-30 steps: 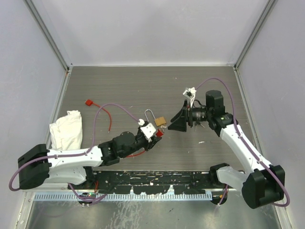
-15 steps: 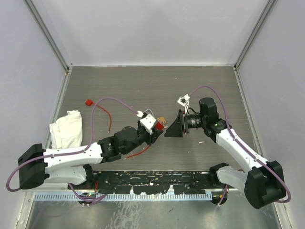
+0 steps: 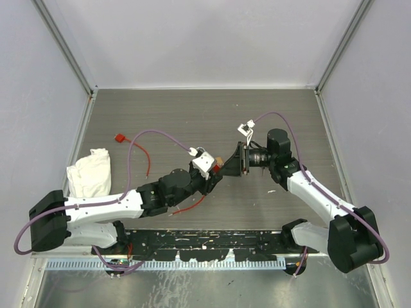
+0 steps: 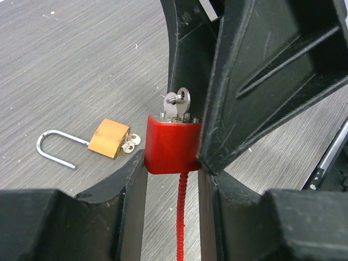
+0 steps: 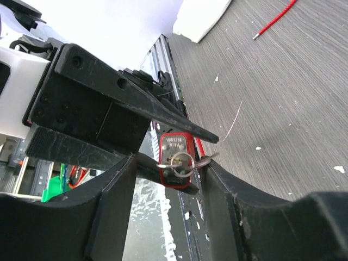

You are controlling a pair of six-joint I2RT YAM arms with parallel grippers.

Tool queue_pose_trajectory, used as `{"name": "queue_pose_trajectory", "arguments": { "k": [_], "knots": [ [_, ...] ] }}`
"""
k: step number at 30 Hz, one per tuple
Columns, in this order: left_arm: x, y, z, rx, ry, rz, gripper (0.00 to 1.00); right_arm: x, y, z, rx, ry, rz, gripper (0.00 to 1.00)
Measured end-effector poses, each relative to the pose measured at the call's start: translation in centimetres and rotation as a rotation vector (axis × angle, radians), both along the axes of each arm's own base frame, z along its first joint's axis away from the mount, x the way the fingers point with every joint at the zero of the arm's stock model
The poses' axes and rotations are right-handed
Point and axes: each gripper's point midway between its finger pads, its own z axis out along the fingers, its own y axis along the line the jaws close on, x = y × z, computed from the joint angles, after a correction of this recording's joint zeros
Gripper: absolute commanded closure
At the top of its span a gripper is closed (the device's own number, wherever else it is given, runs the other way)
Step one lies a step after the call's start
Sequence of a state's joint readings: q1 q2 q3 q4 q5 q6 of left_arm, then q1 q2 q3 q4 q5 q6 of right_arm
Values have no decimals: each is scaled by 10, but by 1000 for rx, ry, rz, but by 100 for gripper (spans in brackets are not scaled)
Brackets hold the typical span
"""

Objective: Lock with the key
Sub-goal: Lock the lock.

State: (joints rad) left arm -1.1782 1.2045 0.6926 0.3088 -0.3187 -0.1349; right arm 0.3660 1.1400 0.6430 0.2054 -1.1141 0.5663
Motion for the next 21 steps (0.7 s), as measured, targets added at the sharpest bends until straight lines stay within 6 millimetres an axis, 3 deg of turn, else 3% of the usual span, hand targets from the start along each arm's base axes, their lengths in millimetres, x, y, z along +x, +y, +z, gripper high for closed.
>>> {"name": "queue_pose_trajectory", "arguments": {
  "k": [5, 14, 18, 21],
  "knots": [
    [2, -3, -2, -2, 27, 14, 97, 4, 2, 2, 6, -4, -16, 53],
    [5, -8, 1, -35, 81, 50, 97, 12, 4, -3, -15, -39, -52, 55],
    [4, -9, -1, -35, 96, 51, 97, 13, 3, -10, -40, -60, -57, 67],
    [3, -9, -3, -22, 103, 52, 93, 12, 4, -11, -54, -80, -48, 87]
  ]
}}
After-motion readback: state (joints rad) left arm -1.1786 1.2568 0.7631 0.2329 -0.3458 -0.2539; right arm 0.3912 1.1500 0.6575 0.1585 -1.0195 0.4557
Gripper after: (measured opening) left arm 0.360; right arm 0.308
